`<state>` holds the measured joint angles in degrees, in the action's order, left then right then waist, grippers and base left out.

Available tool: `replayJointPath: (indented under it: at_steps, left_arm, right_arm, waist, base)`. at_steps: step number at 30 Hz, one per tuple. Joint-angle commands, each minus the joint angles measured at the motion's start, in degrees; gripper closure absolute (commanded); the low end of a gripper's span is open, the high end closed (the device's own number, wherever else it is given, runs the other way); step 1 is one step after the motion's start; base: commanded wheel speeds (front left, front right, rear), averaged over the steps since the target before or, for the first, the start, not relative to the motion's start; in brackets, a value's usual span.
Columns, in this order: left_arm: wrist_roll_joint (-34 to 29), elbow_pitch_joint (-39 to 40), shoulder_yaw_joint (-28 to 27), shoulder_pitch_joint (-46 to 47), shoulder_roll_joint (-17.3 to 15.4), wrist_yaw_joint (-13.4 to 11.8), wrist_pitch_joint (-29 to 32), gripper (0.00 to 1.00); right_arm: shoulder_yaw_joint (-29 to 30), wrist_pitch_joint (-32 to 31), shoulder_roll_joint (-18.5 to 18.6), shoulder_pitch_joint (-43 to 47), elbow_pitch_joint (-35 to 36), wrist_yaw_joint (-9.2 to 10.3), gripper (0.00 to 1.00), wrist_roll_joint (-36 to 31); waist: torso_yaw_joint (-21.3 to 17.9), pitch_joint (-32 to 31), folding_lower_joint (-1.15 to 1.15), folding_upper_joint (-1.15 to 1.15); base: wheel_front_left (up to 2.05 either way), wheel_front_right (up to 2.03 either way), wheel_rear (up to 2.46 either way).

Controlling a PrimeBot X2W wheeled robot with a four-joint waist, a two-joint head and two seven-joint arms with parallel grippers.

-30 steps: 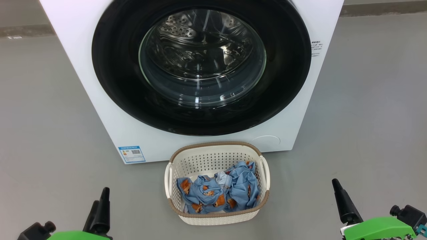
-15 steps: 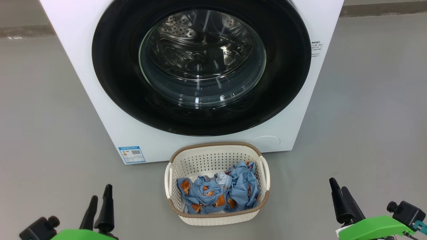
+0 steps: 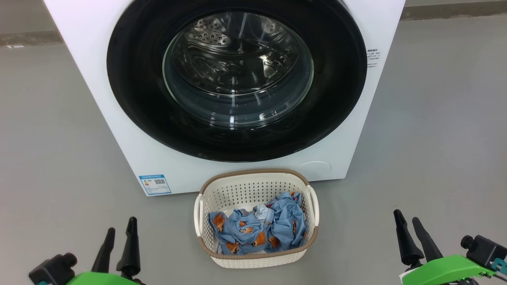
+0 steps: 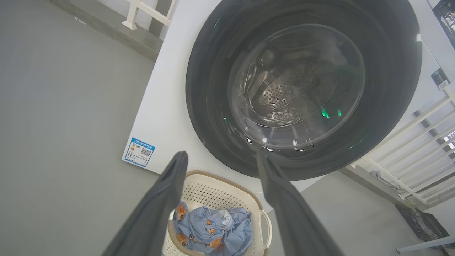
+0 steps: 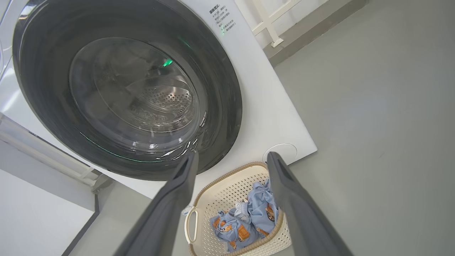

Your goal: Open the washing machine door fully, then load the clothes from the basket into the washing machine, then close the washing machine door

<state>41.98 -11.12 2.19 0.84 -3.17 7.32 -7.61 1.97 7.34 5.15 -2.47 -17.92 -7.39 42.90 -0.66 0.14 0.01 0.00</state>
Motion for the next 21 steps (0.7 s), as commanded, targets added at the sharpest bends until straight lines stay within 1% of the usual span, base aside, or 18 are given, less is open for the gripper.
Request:
replayJointPath:
  at_steps: [1,21]
  left_arm:
    - [-2.1,1.8,-1.0,0.6,-1.4,0.1,-0.8,0.0]
    - [-14.9,3.3,-0.6,0.3,-2.0,0.1,-4.1,0.0]
  right_arm:
    - [-0.9,1.1,0.8,-1.6,1.7,-0.07,0.0,-1.8]
    - [-1.5,4.4,1.7,-0.8,2.2,-0.08,0.0,-13.2]
  waist:
    - [0.0,0.0,-0.01,0.0]
    - [-0.3,0.4,-0.01,0.0]
  base:
    - [0.0,0.0,0.0]
    - [0.0,0.0,0.0]
